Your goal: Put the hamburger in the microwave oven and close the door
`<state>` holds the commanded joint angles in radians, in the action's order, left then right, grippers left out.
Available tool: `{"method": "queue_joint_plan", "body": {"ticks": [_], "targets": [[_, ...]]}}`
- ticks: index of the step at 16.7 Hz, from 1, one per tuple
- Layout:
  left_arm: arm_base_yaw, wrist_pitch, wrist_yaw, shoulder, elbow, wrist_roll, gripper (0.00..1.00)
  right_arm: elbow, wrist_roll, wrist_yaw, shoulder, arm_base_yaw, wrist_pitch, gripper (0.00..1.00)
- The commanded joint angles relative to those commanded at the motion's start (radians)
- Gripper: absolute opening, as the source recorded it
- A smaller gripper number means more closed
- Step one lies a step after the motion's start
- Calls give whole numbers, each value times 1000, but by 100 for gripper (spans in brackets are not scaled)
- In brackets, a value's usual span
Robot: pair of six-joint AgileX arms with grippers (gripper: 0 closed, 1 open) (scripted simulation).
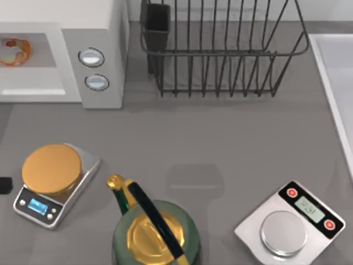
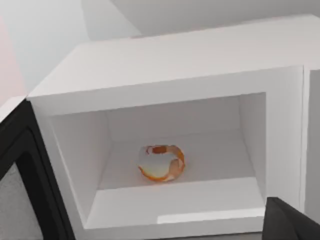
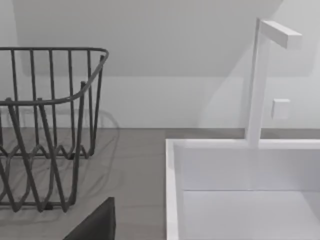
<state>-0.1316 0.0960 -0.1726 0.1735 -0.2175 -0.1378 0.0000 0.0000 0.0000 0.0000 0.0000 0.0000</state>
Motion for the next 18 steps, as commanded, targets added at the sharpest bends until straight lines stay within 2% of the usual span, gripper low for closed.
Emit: {"method": "queue_joint_plan", "body": {"ticks": [4,10,14,18], "targets": [[269,137,210,313,-282,-156,0,0,0,0,0,0,0,100],[715,426,521,953,-779,-412,0,0,0,0,0,0,0,100],[964,583,679,1320,-1010,-581,0,0,0,0,0,0,0,100],[1115,659,793,1522,-1129,-721,0,0,0,0,0,0,0,100]]}}
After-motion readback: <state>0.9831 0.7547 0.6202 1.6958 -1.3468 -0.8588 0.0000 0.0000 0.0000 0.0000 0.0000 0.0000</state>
